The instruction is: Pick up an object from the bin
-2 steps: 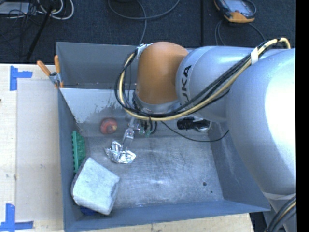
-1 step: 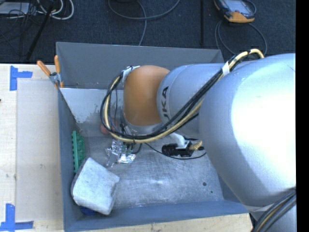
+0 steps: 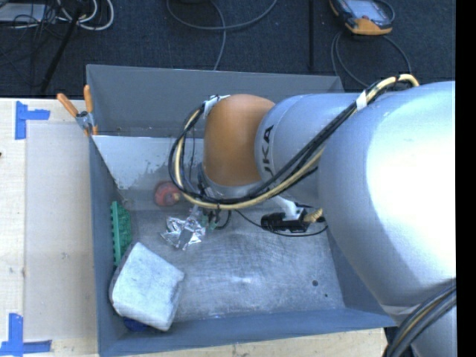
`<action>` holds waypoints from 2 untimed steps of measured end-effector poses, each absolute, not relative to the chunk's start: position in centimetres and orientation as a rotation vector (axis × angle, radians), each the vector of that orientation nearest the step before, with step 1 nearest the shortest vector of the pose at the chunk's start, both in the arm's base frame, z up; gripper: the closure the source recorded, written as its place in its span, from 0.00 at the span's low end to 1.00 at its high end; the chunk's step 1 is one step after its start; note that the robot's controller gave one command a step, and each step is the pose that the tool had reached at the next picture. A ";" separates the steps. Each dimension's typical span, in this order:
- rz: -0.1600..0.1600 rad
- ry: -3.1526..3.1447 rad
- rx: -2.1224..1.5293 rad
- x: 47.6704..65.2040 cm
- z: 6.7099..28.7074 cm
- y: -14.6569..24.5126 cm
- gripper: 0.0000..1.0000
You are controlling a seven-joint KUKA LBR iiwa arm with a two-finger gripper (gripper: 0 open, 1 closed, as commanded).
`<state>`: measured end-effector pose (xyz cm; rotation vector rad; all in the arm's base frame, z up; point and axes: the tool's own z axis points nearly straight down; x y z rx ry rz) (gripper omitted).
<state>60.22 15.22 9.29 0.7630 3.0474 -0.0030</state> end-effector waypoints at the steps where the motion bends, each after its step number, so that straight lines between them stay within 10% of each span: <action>1: 0.001 3.047 0.765 60.2 9.4 15.4 1.00; 2: 0.006 3.033 0.788 59.8 24.1 15.4 1.00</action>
Offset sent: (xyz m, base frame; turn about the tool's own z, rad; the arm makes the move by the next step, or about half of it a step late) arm 0.0000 0.0000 0.0000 0.0000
